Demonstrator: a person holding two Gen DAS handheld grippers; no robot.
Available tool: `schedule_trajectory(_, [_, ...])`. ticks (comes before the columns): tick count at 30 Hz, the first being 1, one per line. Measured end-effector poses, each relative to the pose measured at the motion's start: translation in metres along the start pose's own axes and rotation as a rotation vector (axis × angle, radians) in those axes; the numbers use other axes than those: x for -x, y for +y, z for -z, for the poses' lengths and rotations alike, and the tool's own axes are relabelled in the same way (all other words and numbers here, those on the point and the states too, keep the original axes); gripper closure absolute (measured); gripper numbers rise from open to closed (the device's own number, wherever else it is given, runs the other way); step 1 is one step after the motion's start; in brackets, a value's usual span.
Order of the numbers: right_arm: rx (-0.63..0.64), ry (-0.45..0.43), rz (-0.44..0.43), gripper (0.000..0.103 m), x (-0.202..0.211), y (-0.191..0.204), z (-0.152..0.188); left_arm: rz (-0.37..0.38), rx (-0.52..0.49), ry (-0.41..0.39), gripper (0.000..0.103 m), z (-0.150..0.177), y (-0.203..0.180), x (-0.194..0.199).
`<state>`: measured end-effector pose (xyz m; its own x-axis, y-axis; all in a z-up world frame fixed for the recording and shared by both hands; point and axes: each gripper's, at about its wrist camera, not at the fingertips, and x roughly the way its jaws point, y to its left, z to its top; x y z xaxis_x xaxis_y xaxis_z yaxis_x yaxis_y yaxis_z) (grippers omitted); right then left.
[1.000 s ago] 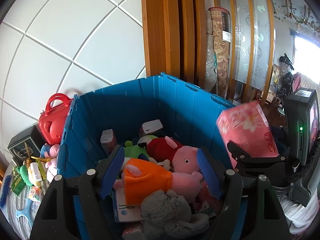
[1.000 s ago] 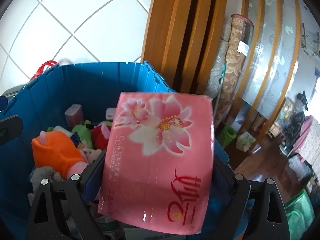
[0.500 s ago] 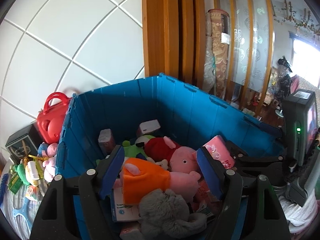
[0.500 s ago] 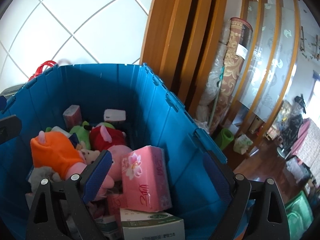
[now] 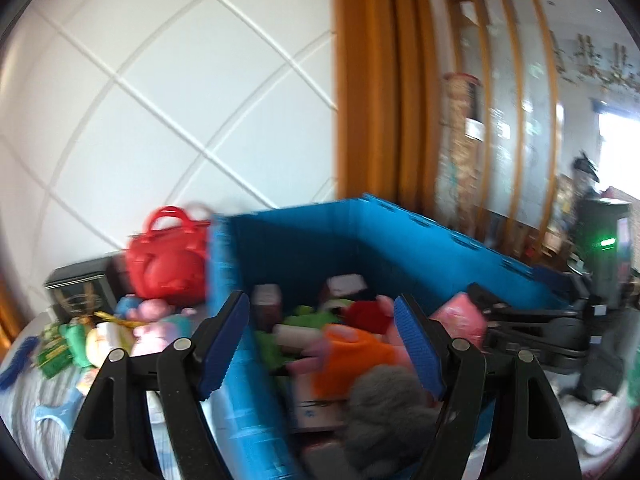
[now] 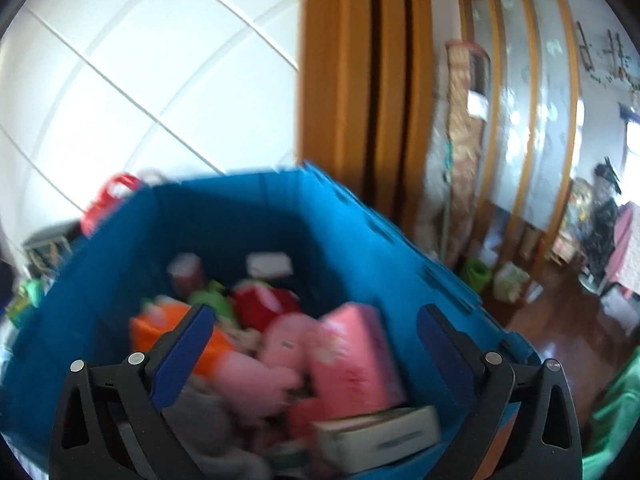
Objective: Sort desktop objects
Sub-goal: 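Withdraw both open tools from the bin back over the pile, then grasp the Kotex pad pack with the left tool while the right grasps a white box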
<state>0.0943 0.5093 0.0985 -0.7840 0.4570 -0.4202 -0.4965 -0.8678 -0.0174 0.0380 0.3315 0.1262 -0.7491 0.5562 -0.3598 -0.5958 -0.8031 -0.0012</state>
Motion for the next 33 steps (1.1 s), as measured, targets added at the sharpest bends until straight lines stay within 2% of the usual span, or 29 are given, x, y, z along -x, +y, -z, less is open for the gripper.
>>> schedule_trajectory(4, [0.010,-0.085,-0.081,0.000,0.029,0.051,-0.015,-0.012,0.070,0.014,0.029,0.006,0.055,0.017])
schedule_trajectory(7, [0.002,-0.120,-0.156,0.000,0.045,0.091,-0.020,-0.037,0.086,0.023,0.029,0.013,0.092,0.026])
schedule_trajectory(11, [0.026,-0.133,-0.247,0.000,0.060,0.150,-0.024,-0.156,0.106,0.026,0.028,0.029,0.151,0.039])
schedule_trajectory(16, [0.075,-0.123,-0.319,0.000,0.061,0.224,-0.021,-0.255,0.167,0.084,0.028,0.054,0.234,0.045])
schedule_trajectory(21, [0.111,-0.067,-0.366,0.000,0.042,0.290,-0.011,-0.346,0.222,0.172,0.028,0.086,0.320,0.045])
schedule_trajectory(25, [0.133,0.010,-0.386,0.000,0.006,0.328,0.005,-0.389,0.245,0.252,0.028,0.118,0.377,0.037])
schedule_trajectory(29, [0.145,0.126,-0.387,0.000,-0.038,0.361,0.035,-0.410,0.275,0.326,0.028,0.144,0.422,0.015])
schedule_trajectory(33, [0.166,0.245,-0.357,0.000,-0.080,0.377,0.067,-0.384,0.297,0.400,0.028,0.163,0.462,-0.028])
